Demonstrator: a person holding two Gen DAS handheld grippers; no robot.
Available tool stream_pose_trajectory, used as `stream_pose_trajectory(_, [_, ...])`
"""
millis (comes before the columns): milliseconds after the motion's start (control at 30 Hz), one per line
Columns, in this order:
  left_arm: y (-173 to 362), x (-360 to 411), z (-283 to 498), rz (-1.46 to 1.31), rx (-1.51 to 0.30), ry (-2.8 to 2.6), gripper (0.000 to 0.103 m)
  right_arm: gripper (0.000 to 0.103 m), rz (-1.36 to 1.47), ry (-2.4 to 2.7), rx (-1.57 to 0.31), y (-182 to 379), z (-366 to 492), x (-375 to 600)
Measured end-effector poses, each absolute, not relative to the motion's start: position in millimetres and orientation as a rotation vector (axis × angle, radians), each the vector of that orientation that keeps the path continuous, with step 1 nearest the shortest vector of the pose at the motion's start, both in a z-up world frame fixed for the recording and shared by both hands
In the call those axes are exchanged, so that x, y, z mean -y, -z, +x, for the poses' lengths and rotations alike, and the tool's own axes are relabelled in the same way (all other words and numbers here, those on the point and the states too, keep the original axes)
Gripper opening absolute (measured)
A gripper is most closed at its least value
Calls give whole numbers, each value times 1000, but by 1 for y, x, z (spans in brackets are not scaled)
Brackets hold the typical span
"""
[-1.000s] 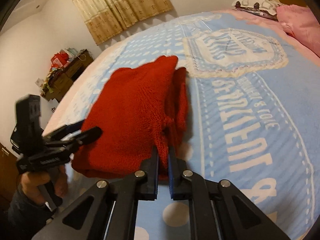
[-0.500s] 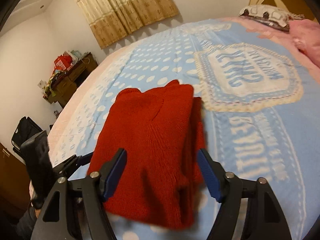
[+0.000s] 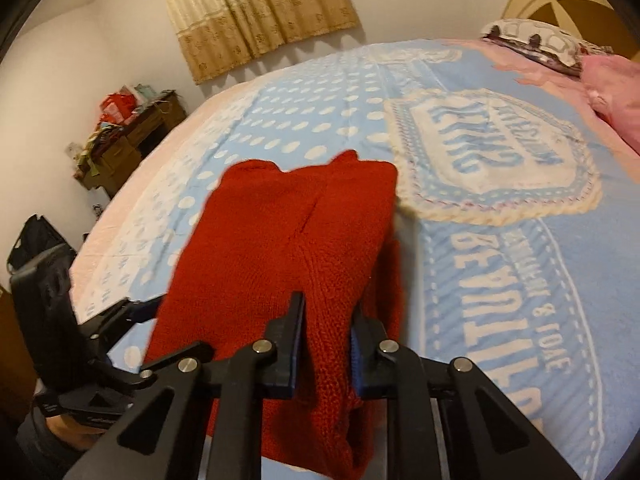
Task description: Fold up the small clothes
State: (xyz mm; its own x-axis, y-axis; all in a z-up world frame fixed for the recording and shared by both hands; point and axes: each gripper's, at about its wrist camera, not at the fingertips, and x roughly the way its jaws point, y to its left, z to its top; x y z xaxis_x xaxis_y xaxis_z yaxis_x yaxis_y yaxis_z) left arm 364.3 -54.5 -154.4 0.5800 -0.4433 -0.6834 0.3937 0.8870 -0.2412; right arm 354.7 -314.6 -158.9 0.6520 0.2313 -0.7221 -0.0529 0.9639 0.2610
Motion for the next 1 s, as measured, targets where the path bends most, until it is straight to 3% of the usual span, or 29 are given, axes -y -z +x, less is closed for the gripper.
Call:
stream_pose_trajectory(367, [167, 50, 374, -143, -871, 508, 103, 19, 263, -169, -911, 171, 370, 325])
stream_pose_trajectory(600, [169, 51, 375, -155, -876, 512, 103, 27, 178, -159, -910, 156, 375, 314])
stream_pose_trajectory(667, [169, 52, 375, -154, -876, 511, 103, 36, 158, -142, -901, 150, 381, 311])
stream_pose_trajectory(700, [169, 52, 374, -152, -873, 509, 103, 51, 155, -136, -898, 146, 386, 311])
stream_pose_trajectory(733, [169, 52, 374, -150, -872, 509, 103, 58, 156, -139, -897, 143, 392, 310])
stream_pose_trajectory(1000, [170, 51, 374, -152, -861, 508, 103, 58, 251, -115, -975, 158, 453, 326])
